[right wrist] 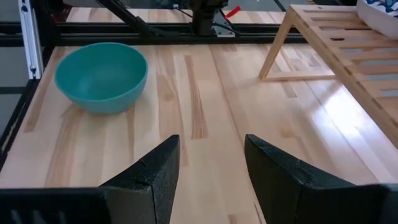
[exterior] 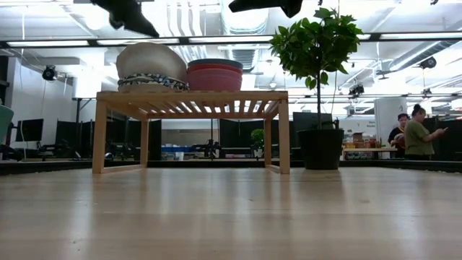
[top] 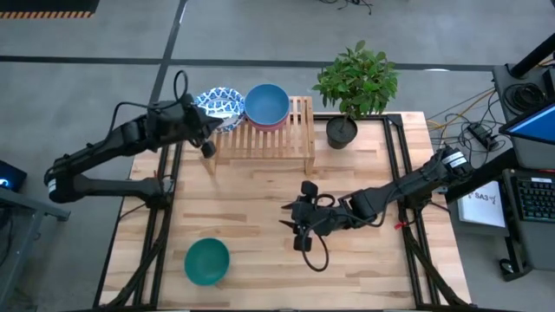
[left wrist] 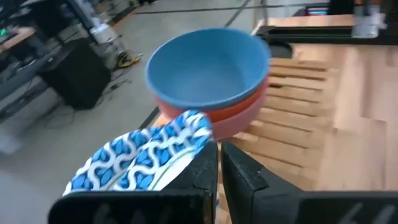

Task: Place and stack bowls onto a shelf
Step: Stack the white patterned bowl on top of the white patterned bowls on the shelf, then stack the dark green bowl on top of the blue bowl on the shelf

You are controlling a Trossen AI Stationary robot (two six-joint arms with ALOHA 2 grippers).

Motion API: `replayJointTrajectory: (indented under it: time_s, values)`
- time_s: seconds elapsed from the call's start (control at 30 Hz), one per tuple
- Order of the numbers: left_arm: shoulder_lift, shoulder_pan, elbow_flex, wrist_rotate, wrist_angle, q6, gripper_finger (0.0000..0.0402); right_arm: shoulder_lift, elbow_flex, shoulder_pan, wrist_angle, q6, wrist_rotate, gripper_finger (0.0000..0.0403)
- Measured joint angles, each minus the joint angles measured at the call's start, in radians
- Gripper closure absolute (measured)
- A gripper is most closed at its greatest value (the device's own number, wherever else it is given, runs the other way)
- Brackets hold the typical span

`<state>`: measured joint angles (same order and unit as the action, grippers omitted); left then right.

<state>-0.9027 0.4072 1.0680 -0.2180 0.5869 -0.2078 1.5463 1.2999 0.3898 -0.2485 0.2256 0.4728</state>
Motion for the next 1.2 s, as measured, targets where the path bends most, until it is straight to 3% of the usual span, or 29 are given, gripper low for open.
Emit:
replayJointTrajectory:
  time_s: [0.33, 0.7, 1.2]
  values:
    - [-0.001, 0.027, -0.092, 0.0, -0.017, 0.081, 0.0401, 0.0, 0.0, 0.005, 0.0, 0.0, -0.001, 0.0232]
    - [0.024, 0.027, -0.051, -0.004, -0.03, 0.077, 0.0401, 0.0, 0.0, 0.005, 0.0, 0.002, -0.001, 0.0232]
    - [0.026, 0.037, -0.209, -0.037, -0.164, 0.09, 0.0402, 0.024, -0.001, 0.007, 0.001, 0.027, -0.001, 0.0232]
